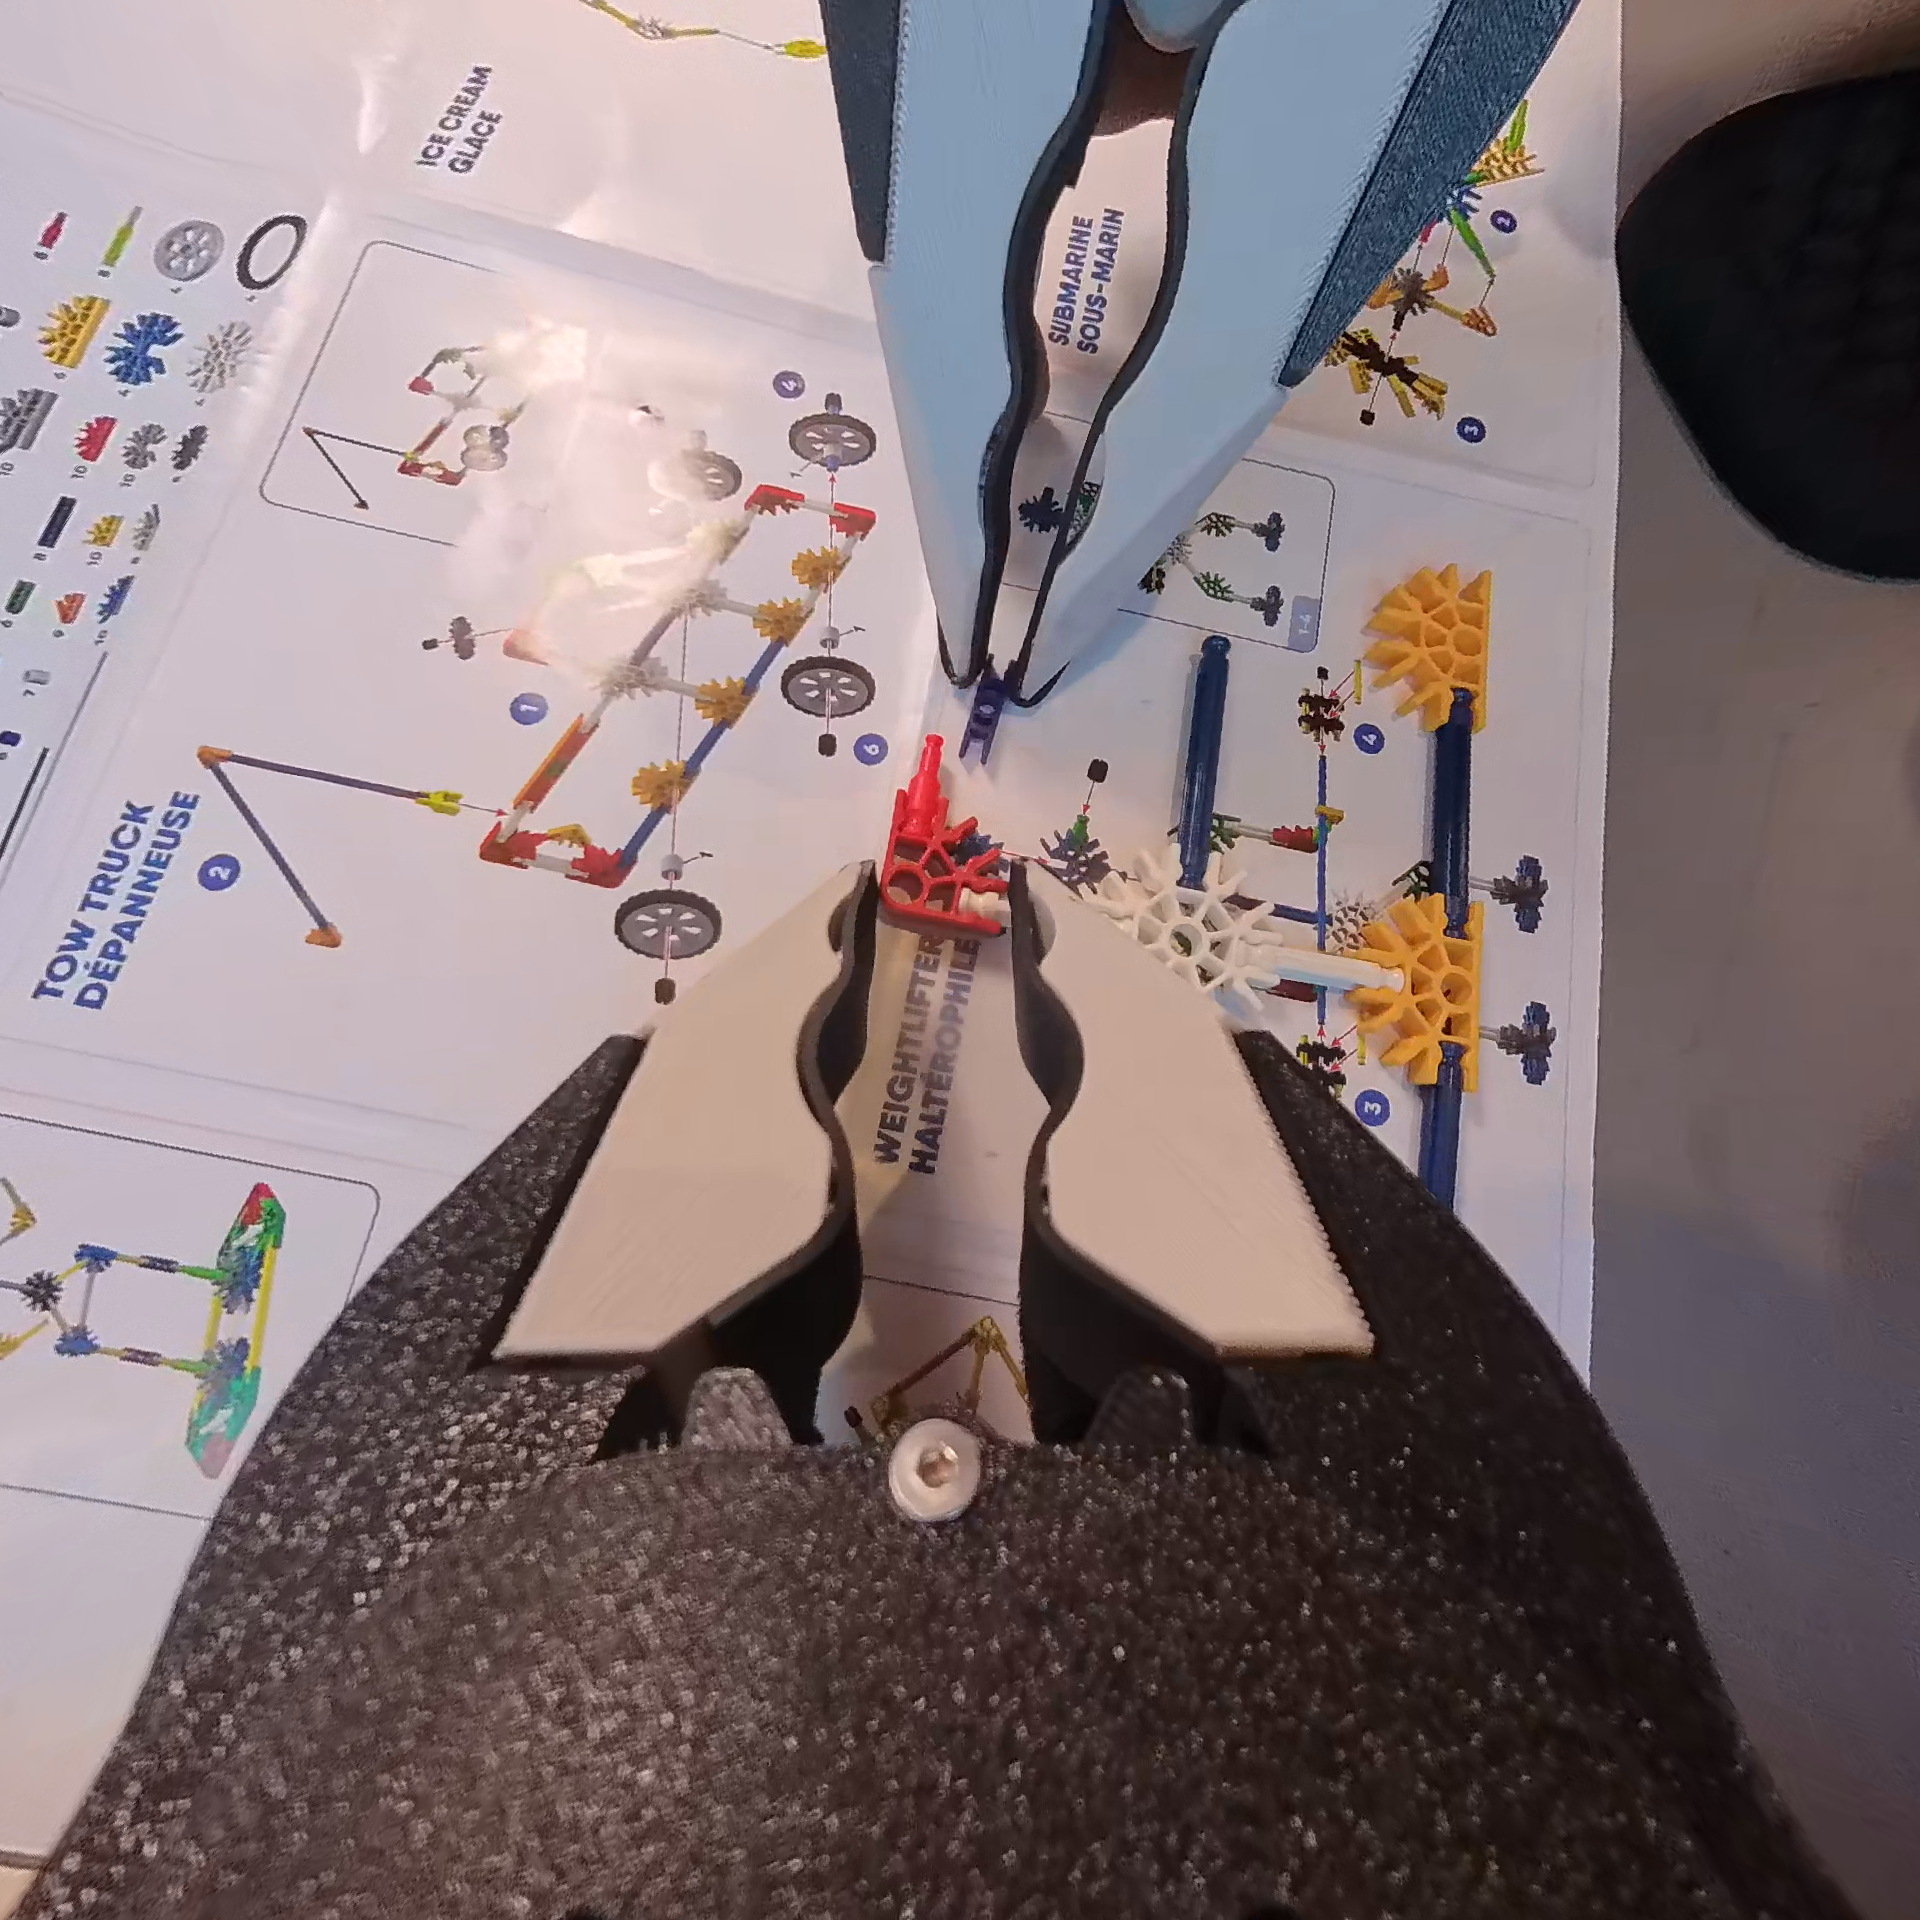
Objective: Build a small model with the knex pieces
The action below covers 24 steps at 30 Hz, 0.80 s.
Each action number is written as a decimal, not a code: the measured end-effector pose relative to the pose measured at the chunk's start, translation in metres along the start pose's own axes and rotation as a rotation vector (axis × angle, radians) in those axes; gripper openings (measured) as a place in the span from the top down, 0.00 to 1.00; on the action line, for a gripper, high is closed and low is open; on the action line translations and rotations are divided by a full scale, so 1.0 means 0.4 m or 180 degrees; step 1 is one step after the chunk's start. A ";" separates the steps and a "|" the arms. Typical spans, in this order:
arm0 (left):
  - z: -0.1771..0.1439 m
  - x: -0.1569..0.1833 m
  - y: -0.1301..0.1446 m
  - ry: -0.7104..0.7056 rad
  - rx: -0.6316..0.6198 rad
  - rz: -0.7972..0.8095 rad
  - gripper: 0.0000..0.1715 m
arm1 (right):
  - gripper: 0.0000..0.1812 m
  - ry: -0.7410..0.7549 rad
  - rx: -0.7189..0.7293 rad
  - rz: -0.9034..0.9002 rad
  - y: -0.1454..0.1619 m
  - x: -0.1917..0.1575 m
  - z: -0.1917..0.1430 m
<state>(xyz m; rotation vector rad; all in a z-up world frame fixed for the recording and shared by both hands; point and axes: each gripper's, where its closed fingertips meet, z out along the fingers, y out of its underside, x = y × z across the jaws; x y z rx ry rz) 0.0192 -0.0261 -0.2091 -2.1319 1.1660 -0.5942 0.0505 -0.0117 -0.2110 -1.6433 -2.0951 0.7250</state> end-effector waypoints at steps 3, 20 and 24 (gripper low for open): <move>-0.001 0.003 0.000 0.0010 -0.0002 -0.0004 0.87 | 0.97 -0.0006 -0.0016 -0.0016 0.000 0.000 0.000; 0.002 0.024 -0.005 0.0124 0.0021 -0.0076 0.87 | 0.97 0.0003 -0.0022 -0.0046 -0.007 -0.003 0.006; -0.001 0.016 -0.006 0.0078 0.0024 -0.0063 0.87 | 0.97 -0.0018 -0.0030 -0.0081 -0.007 -0.006 0.006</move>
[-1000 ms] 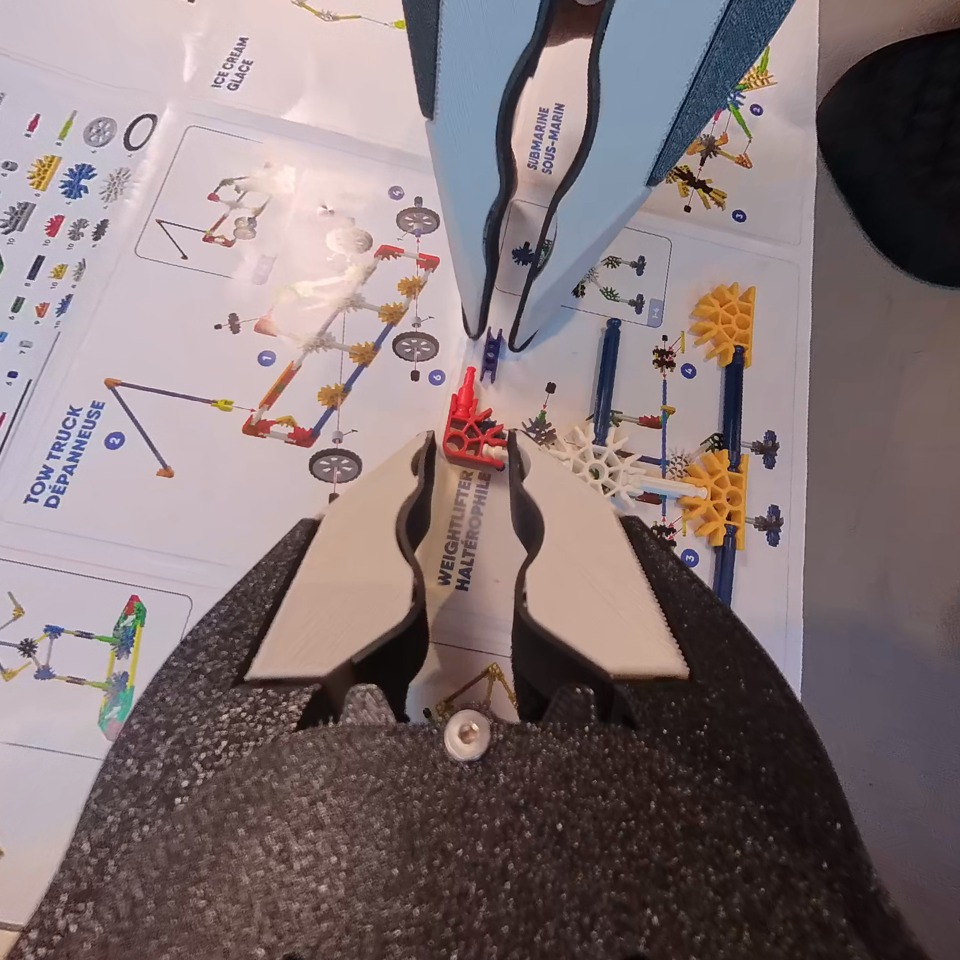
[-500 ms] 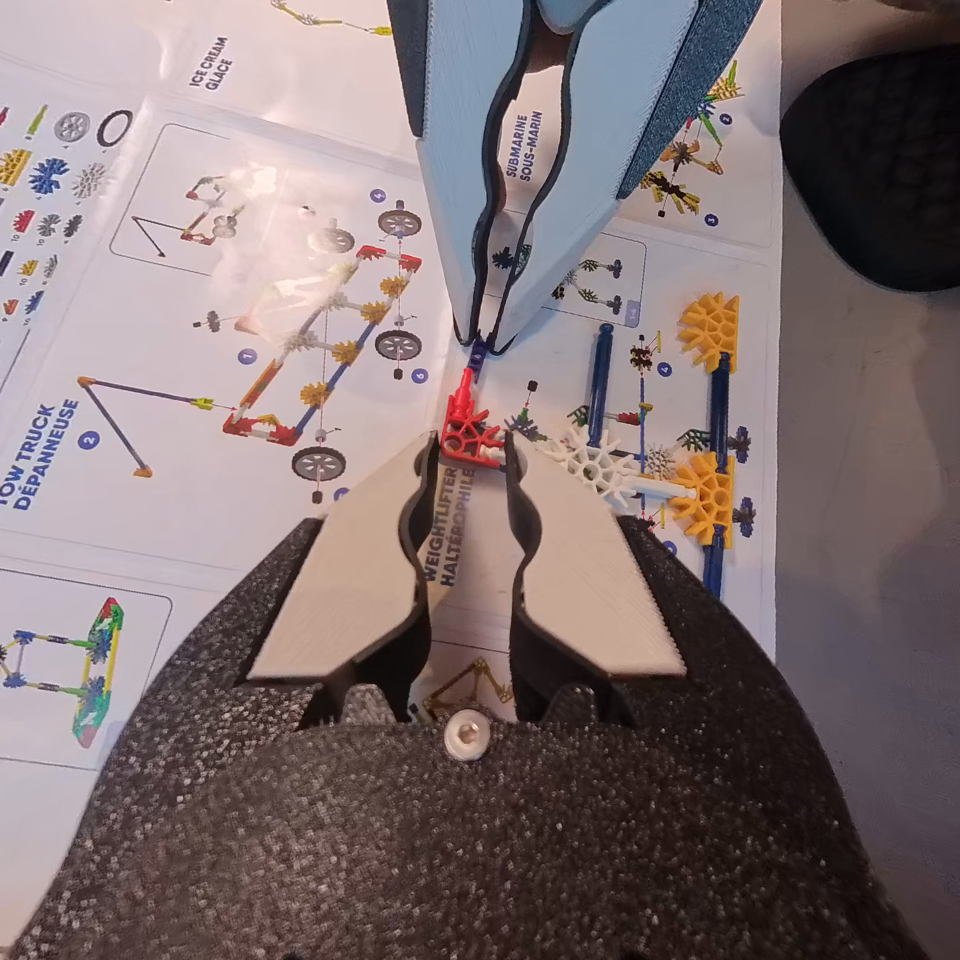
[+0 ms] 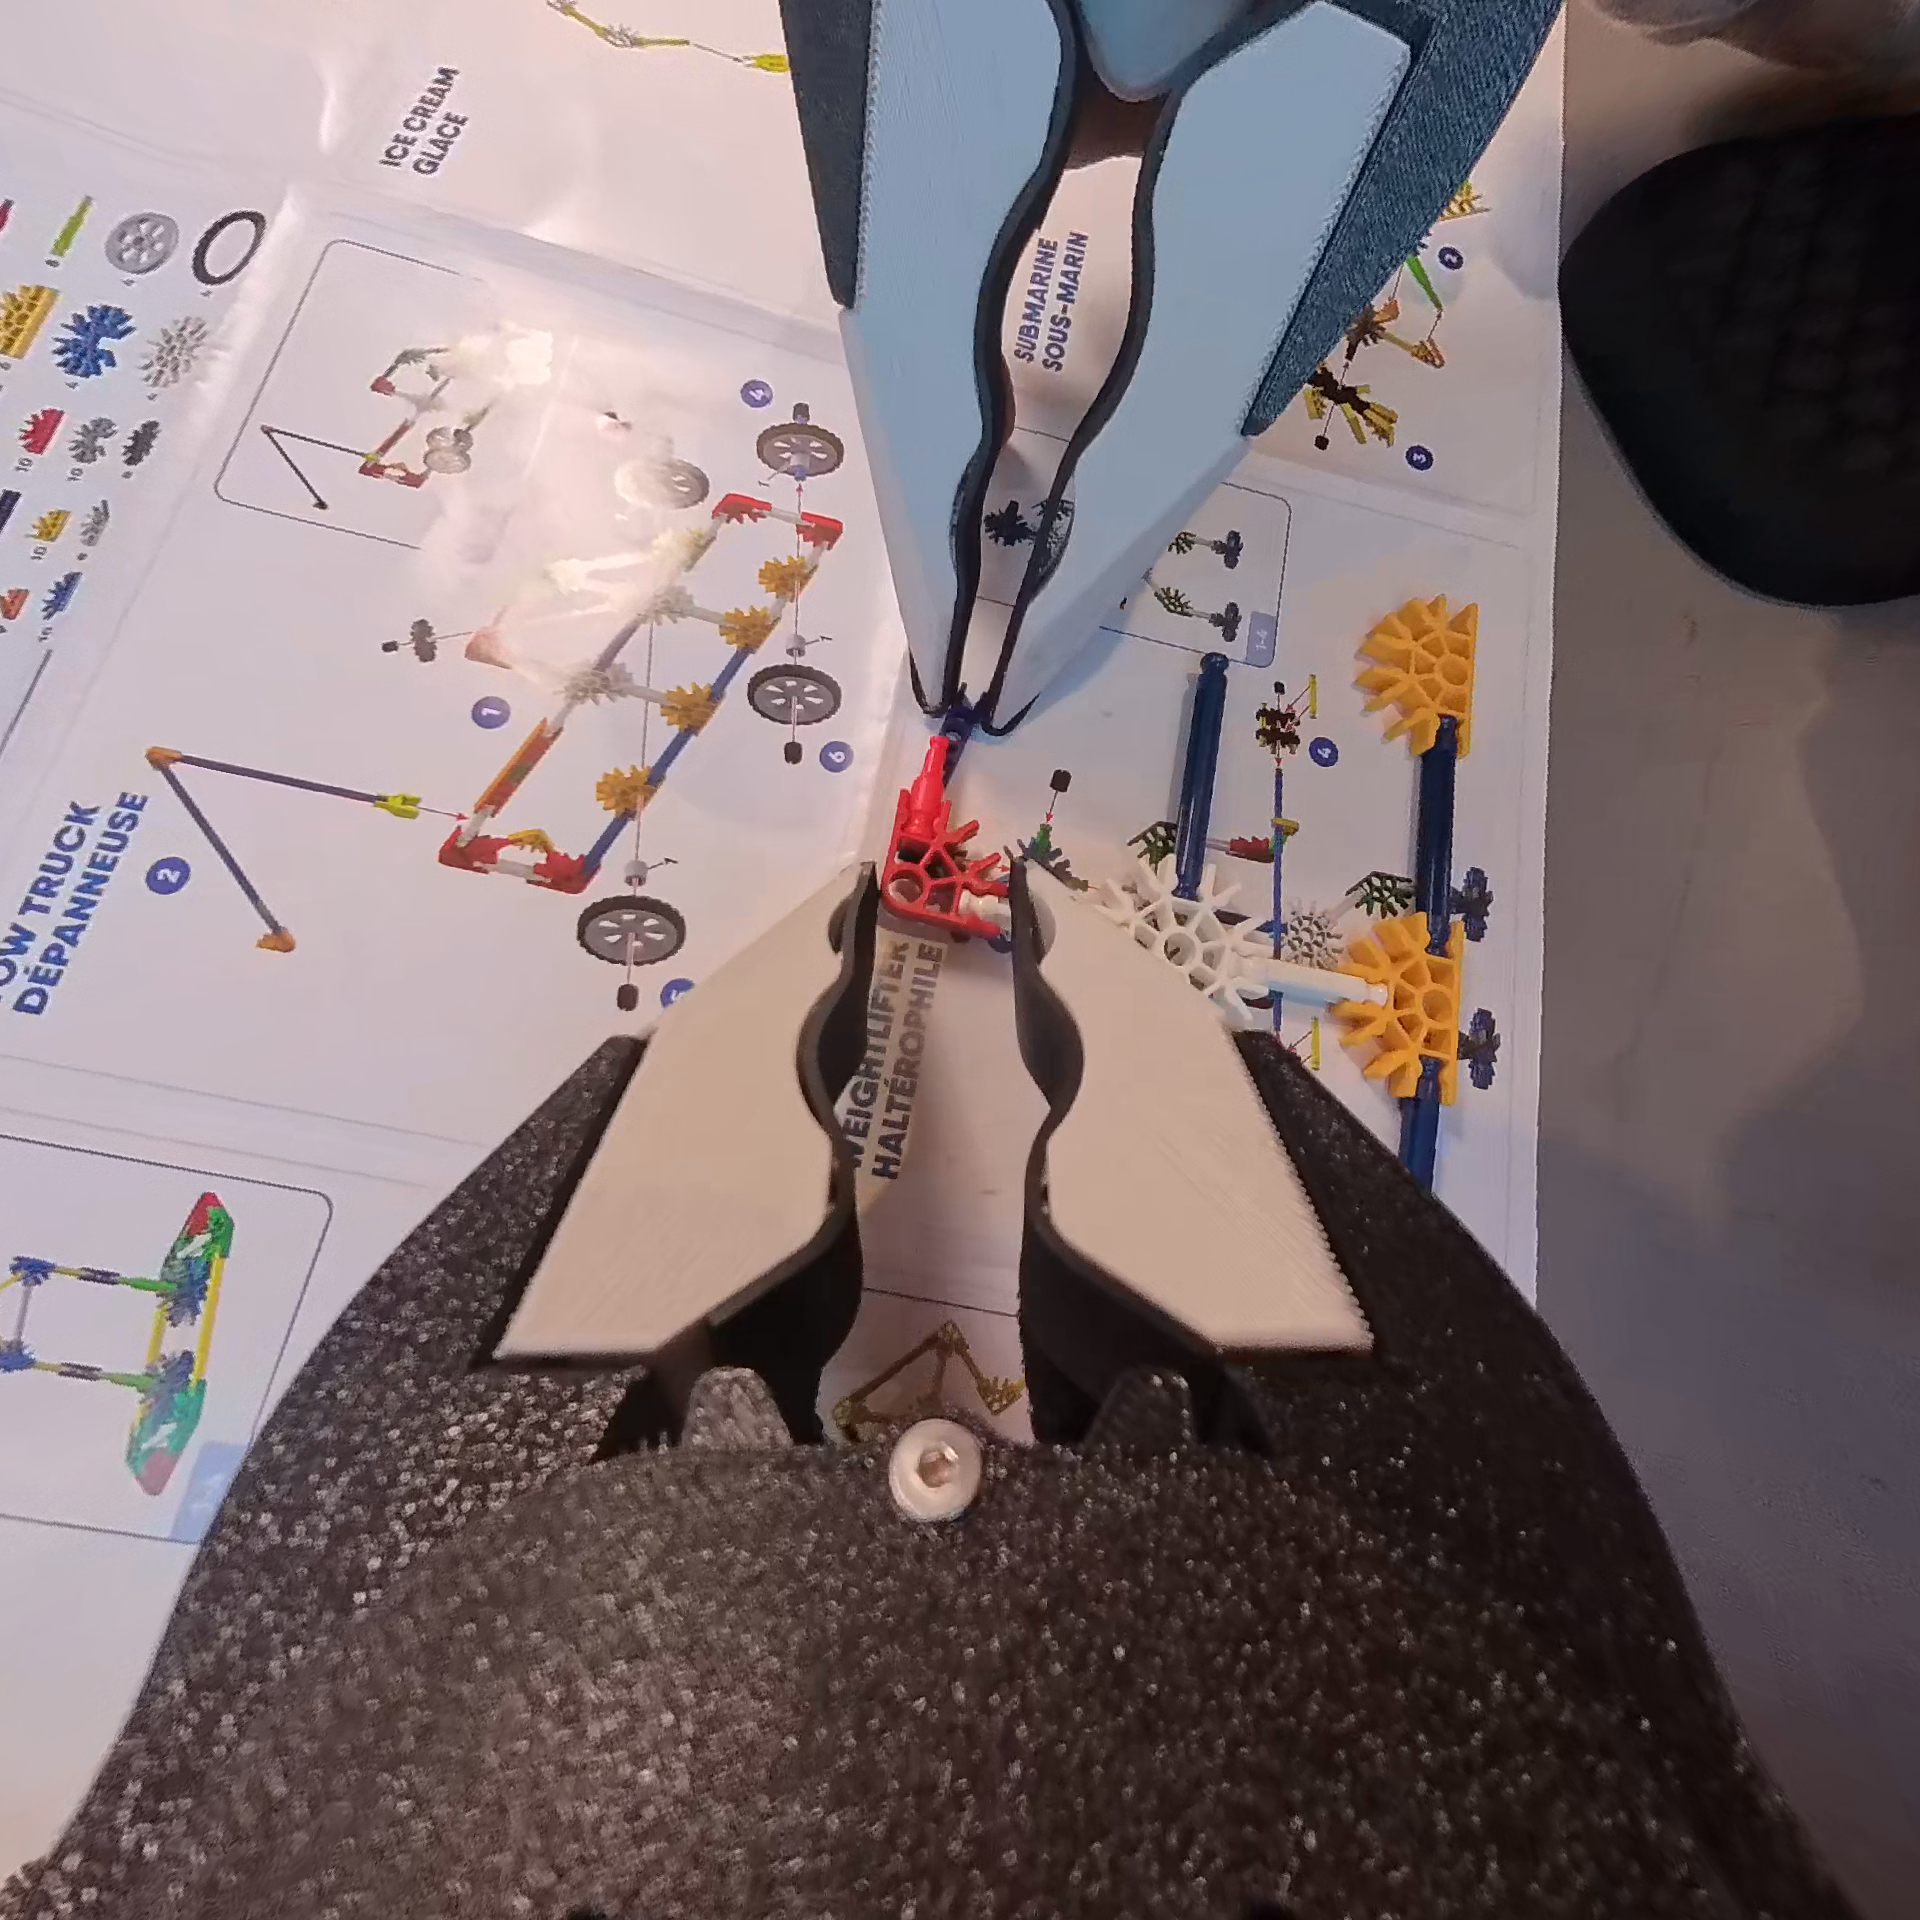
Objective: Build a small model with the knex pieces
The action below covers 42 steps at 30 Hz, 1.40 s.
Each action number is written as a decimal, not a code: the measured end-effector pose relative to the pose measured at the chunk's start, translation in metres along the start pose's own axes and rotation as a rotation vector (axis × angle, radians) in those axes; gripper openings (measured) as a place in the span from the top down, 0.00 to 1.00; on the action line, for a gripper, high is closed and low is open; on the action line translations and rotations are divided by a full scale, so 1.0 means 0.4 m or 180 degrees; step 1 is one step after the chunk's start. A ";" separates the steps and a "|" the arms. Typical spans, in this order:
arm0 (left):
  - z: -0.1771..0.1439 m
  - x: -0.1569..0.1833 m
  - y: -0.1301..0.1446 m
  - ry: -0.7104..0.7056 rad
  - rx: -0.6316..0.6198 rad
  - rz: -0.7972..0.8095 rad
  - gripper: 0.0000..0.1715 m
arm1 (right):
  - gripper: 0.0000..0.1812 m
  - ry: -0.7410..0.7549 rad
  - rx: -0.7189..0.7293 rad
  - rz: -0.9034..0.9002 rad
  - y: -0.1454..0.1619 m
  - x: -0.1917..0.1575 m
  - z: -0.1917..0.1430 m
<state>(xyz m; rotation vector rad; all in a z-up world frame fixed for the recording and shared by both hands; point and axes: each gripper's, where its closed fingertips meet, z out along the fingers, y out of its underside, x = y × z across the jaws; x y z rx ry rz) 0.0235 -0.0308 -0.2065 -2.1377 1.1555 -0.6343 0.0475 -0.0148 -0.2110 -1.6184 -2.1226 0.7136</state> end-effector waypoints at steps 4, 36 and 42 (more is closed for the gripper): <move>-0.003 0.001 0.002 0.0013 -0.0026 0.0045 0.87 | 0.97 -0.0042 -0.0005 -0.0019 0.000 0.000 0.000; 0.001 0.005 0.010 0.0102 -0.0182 0.0218 0.87 | 1.00 -0.0146 -0.0003 0.0105 -0.033 0.006 0.009; 0.001 0.005 0.010 0.0115 -0.0160 0.0186 0.87 | 1.00 -0.0183 -0.0189 0.0058 -0.033 0.005 0.011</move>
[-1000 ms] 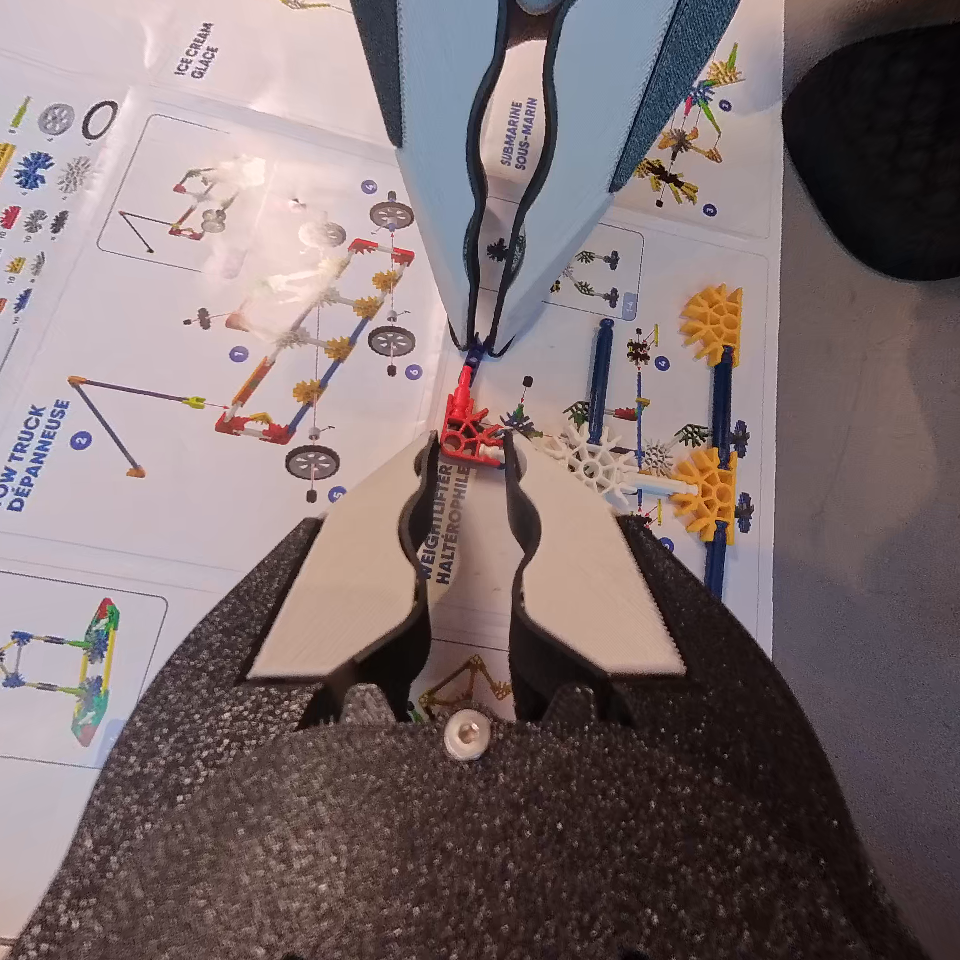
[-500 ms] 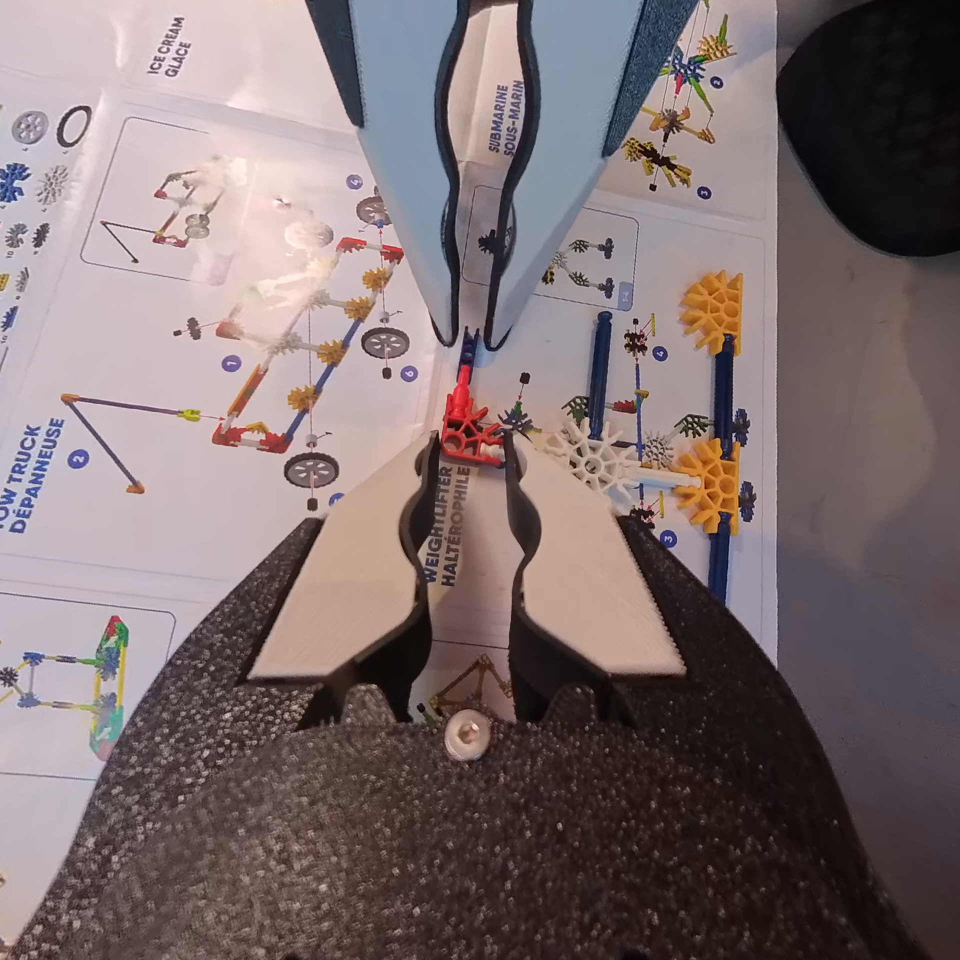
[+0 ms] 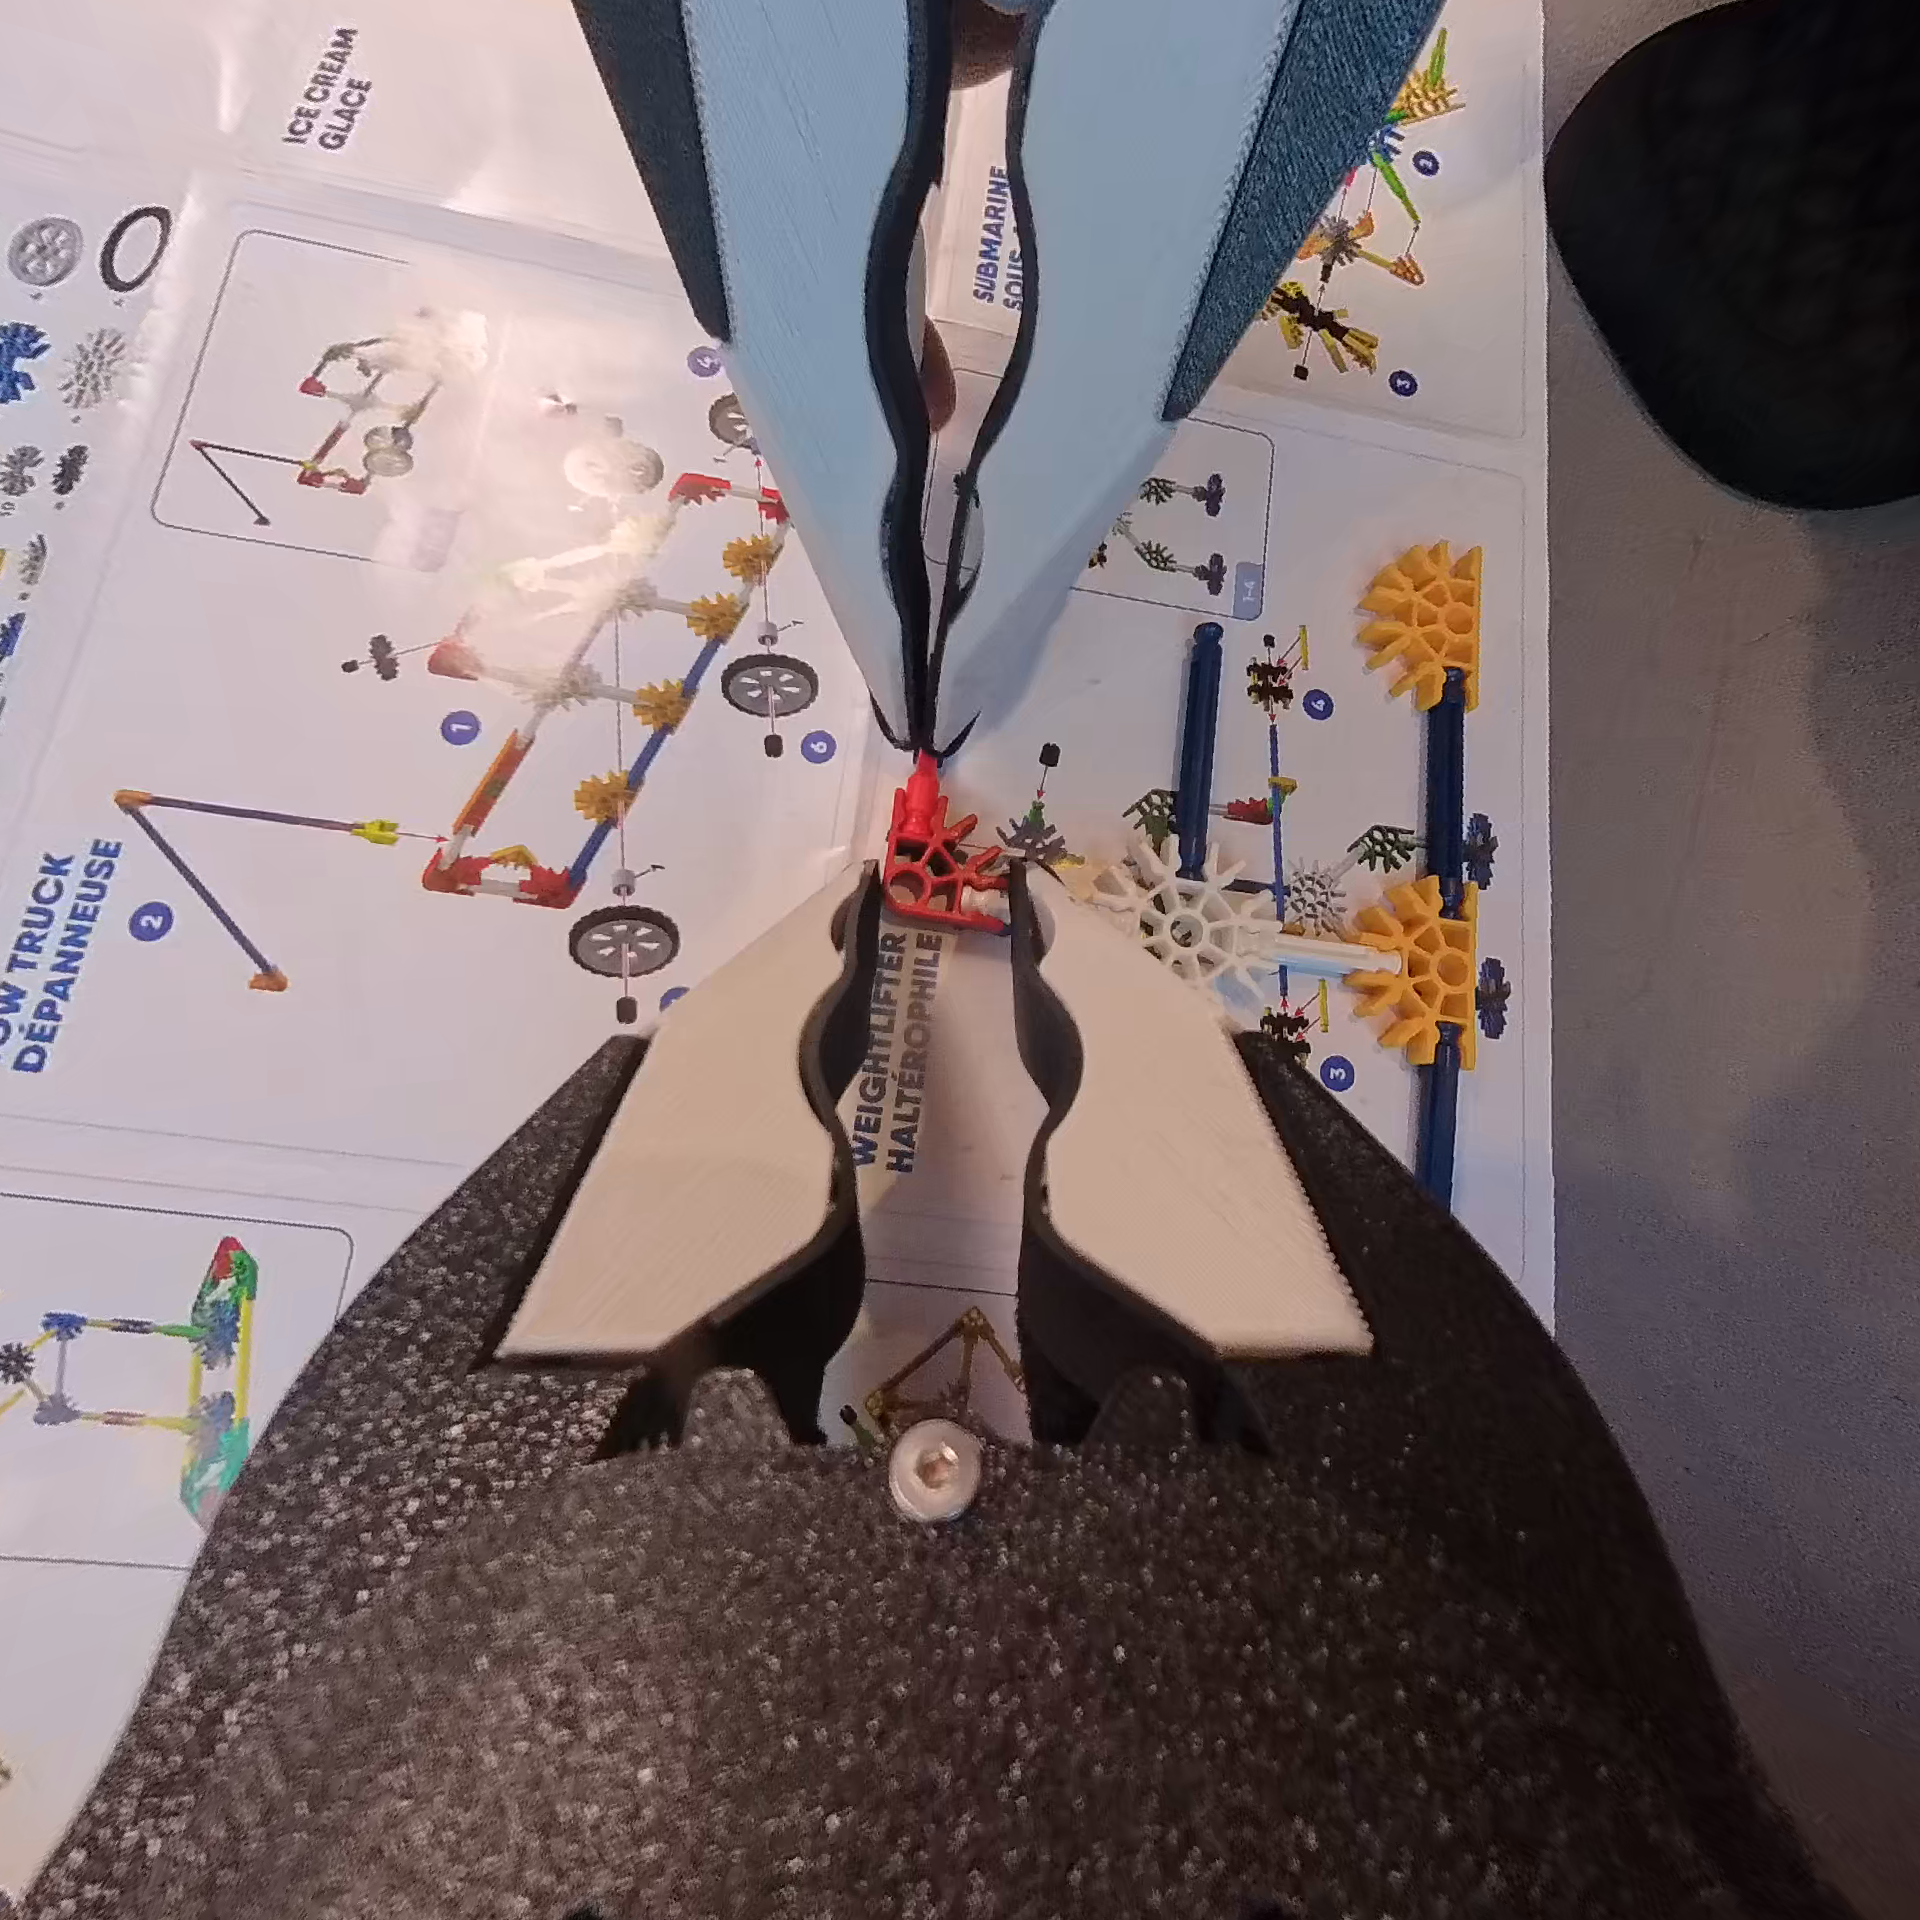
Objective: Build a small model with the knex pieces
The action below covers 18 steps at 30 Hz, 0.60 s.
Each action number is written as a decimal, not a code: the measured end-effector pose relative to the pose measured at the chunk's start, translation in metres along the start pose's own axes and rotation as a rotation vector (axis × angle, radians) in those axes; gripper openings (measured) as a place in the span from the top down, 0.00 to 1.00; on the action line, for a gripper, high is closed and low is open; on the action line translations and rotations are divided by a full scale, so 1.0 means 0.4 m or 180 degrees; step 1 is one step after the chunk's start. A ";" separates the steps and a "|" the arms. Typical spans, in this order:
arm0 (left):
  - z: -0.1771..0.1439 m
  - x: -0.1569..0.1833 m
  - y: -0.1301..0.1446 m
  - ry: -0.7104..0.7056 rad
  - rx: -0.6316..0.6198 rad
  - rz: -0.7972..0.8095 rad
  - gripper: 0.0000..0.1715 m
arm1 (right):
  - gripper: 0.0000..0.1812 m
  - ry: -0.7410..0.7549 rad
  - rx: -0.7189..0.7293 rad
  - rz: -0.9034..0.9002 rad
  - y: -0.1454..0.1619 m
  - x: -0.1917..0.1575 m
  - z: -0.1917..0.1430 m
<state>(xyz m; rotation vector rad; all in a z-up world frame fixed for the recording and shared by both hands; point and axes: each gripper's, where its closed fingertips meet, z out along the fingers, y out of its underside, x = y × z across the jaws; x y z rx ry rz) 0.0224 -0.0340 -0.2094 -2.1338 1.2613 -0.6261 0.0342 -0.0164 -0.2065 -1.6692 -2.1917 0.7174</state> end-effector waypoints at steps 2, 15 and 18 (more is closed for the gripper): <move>0.000 -0.001 0.000 0.0000 0.0019 -0.0024 0.87 | 1.00 0.0028 -0.0109 -0.0073 0.000 0.000 0.001; 0.004 -0.002 -0.010 0.0166 0.0229 -0.0254 0.90 | 1.00 -0.0006 -0.1023 -0.0485 0.002 -0.008 0.010; 0.004 -0.001 -0.010 0.0199 0.0246 -0.0246 0.90 | 1.00 0.0011 -0.1039 -0.0464 0.002 -0.008 0.010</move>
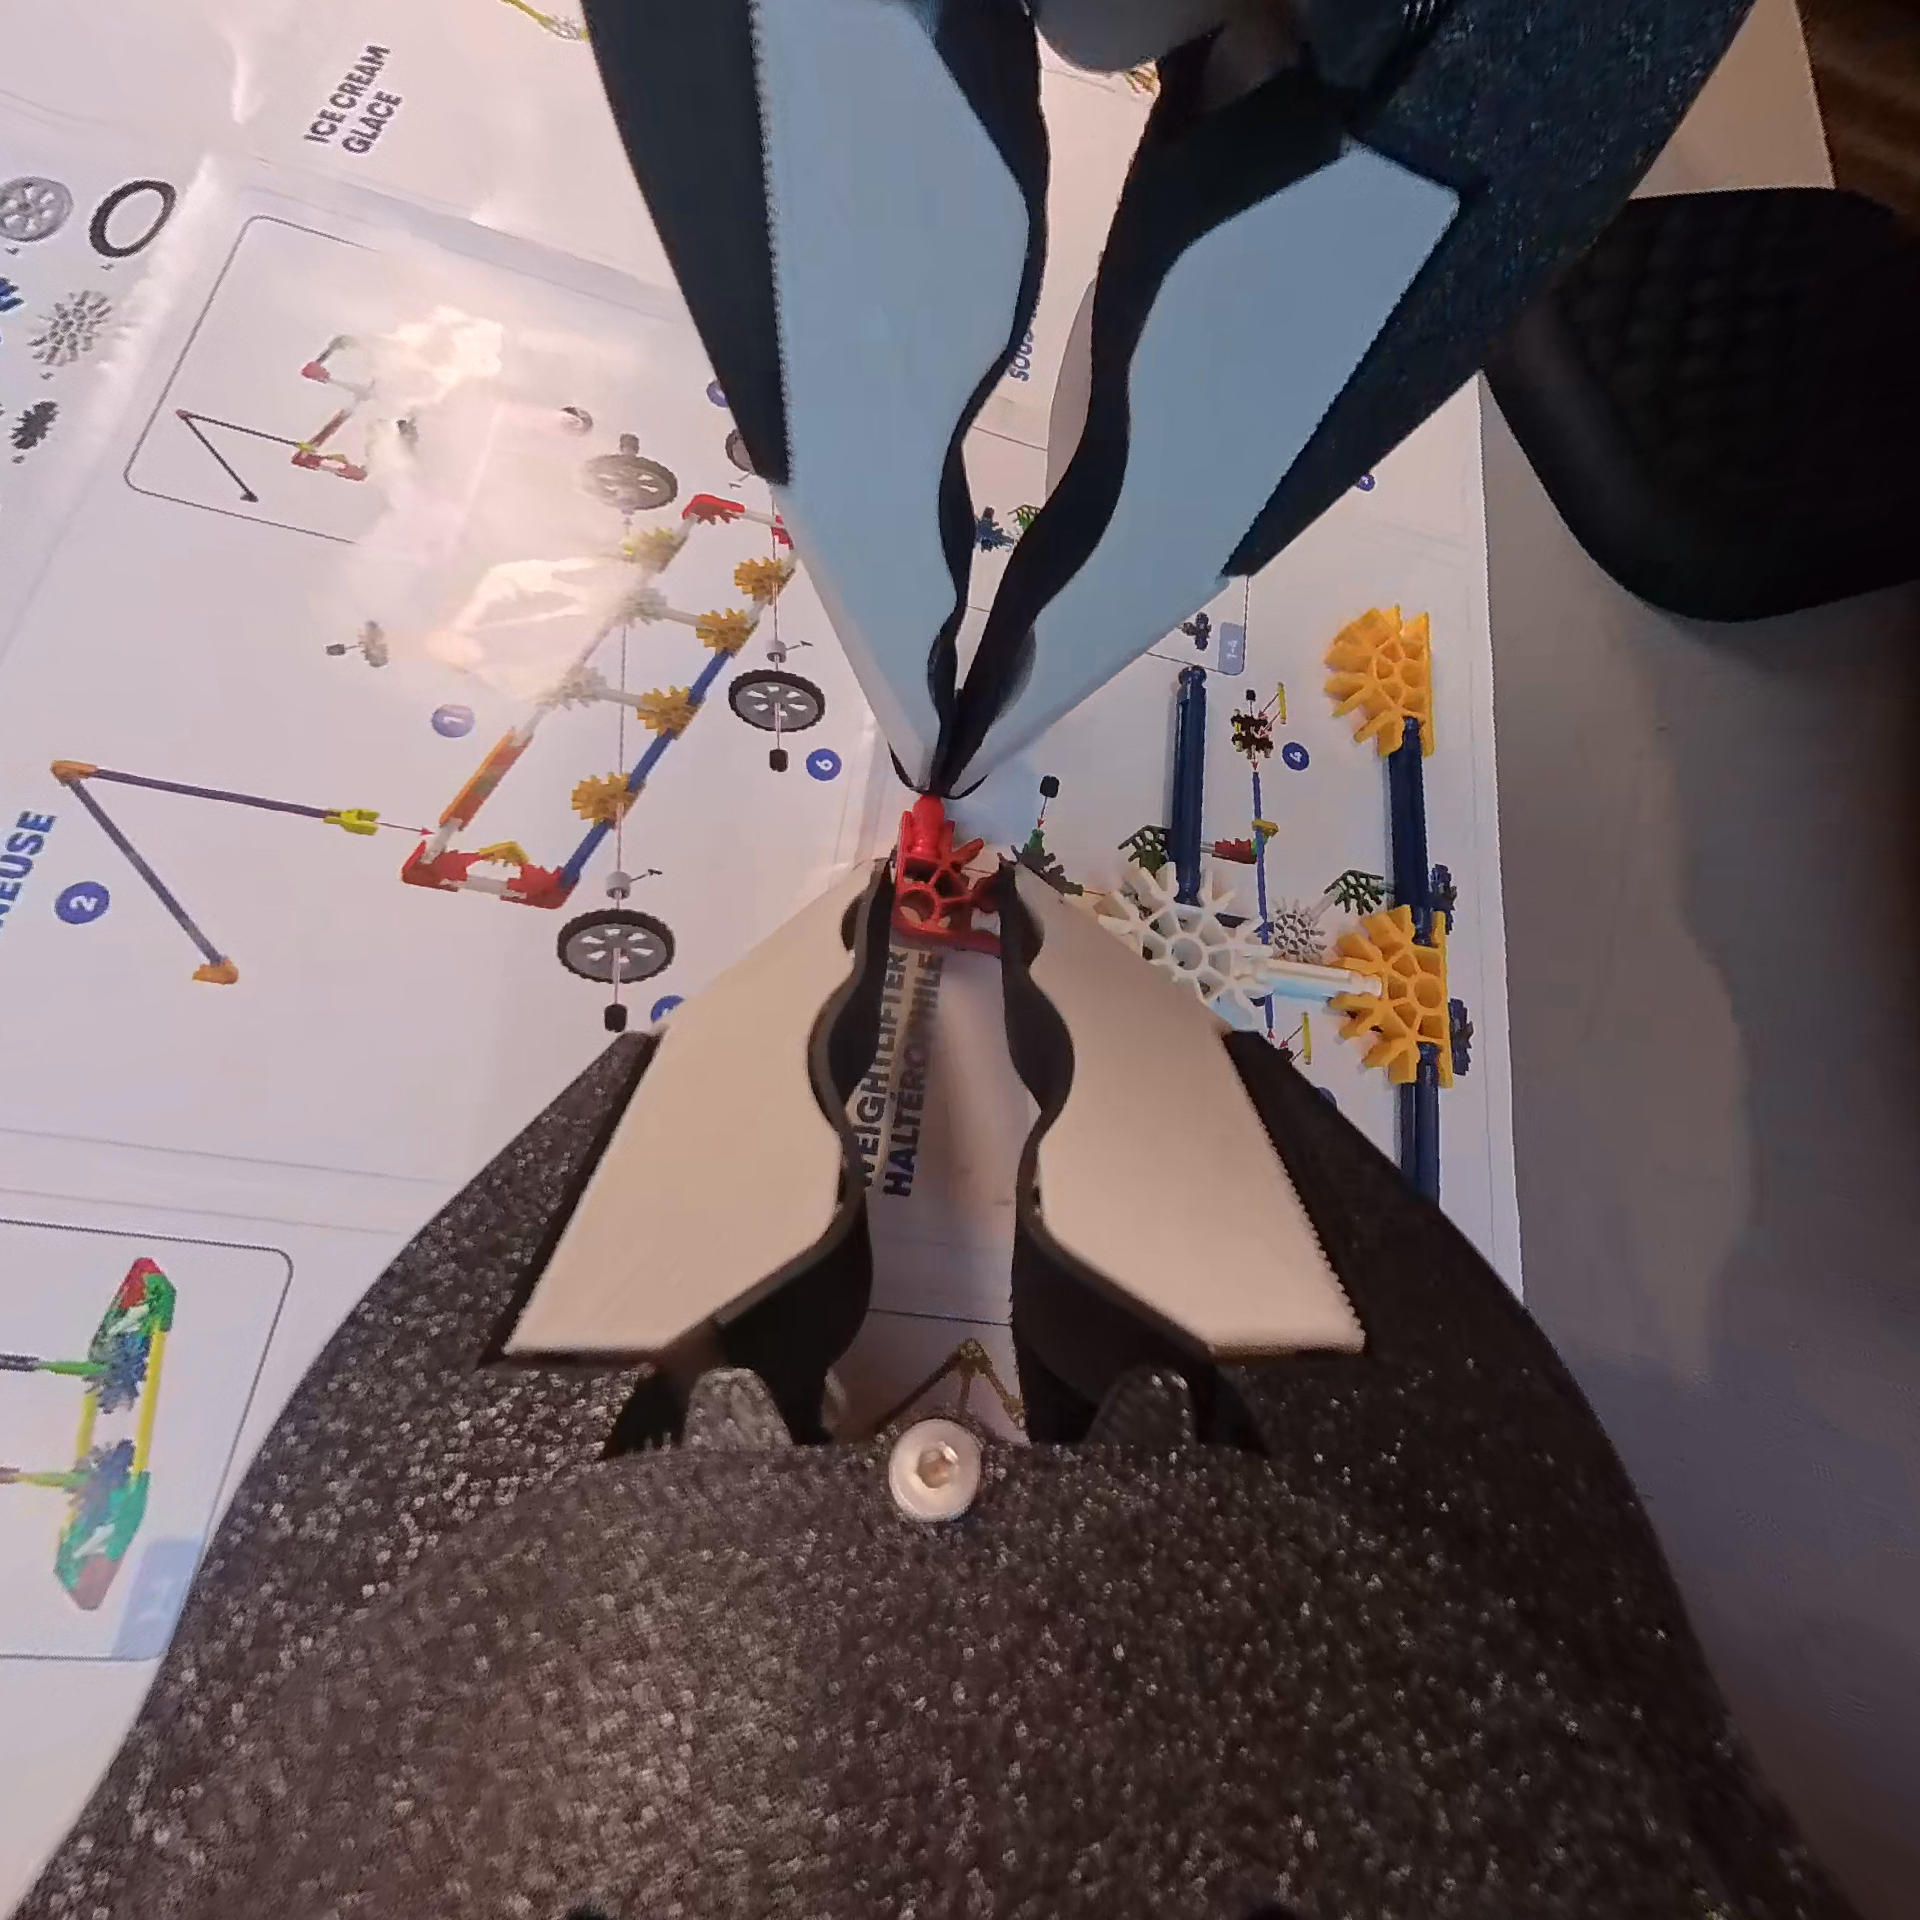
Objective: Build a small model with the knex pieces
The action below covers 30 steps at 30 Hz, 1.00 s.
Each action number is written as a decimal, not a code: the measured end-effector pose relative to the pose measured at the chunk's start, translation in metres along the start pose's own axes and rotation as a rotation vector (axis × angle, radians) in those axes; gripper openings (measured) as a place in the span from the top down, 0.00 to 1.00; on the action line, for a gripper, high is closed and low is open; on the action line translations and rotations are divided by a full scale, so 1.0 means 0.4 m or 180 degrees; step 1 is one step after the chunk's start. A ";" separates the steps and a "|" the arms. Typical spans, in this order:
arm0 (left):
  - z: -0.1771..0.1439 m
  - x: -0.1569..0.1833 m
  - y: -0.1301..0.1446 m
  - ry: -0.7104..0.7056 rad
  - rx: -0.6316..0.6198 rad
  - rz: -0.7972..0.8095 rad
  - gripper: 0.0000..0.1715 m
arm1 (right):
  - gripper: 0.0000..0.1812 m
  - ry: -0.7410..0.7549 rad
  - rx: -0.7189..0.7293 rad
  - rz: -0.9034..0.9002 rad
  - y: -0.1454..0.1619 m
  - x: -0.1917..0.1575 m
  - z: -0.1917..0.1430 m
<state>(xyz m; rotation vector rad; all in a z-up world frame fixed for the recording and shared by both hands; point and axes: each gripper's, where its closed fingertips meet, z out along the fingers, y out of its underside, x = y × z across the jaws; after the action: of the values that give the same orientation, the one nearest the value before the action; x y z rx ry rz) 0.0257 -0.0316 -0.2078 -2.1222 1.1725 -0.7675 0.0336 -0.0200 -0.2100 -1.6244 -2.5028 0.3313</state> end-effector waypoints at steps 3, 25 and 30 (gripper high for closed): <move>-0.002 -0.001 0.001 0.0021 -0.0044 0.0015 0.89 | 1.00 0.0094 0.0016 -0.0034 0.001 0.000 0.000; -0.021 -0.013 -0.004 0.0004 -0.0002 -0.0189 0.91 | 0.99 0.0319 0.1161 0.0629 0.000 0.003 -0.038; -0.016 -0.014 0.006 -0.0018 -0.0046 -0.0176 0.94 | 0.91 0.0155 0.0861 0.0485 0.012 -0.002 -0.005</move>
<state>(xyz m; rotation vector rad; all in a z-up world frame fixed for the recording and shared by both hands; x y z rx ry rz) 0.0173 -0.0291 -0.2066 -2.1752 1.1237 -0.7793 0.0386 -0.0188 -0.2091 -1.6905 -2.1907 0.6107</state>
